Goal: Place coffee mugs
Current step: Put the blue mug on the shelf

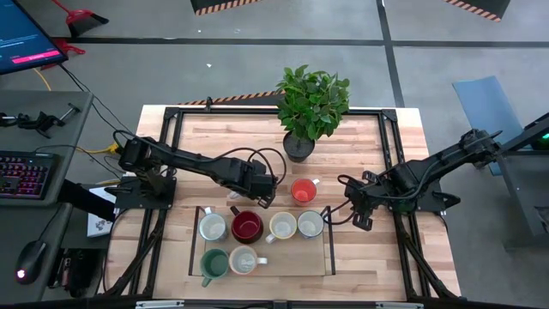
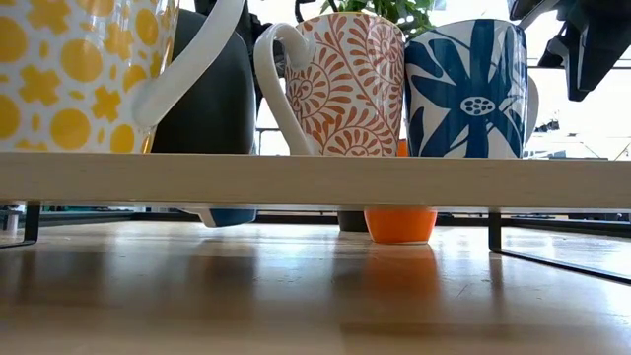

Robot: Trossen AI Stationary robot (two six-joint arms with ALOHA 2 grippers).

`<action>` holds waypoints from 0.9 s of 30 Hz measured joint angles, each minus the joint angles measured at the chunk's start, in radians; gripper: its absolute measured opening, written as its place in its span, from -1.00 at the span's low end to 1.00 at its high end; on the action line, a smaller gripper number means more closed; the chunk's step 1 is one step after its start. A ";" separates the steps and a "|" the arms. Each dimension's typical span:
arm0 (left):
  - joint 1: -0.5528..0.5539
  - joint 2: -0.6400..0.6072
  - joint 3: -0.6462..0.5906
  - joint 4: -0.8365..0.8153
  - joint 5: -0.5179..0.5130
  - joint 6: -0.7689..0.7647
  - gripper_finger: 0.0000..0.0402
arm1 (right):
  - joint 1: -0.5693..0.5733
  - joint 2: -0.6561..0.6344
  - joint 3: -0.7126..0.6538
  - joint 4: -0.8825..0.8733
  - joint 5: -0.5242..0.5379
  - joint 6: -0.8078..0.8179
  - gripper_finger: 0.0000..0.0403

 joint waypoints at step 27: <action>0.000 0.000 0.000 0.000 0.003 0.025 -0.96 | 0.000 0.000 0.000 0.000 0.001 0.009 -0.65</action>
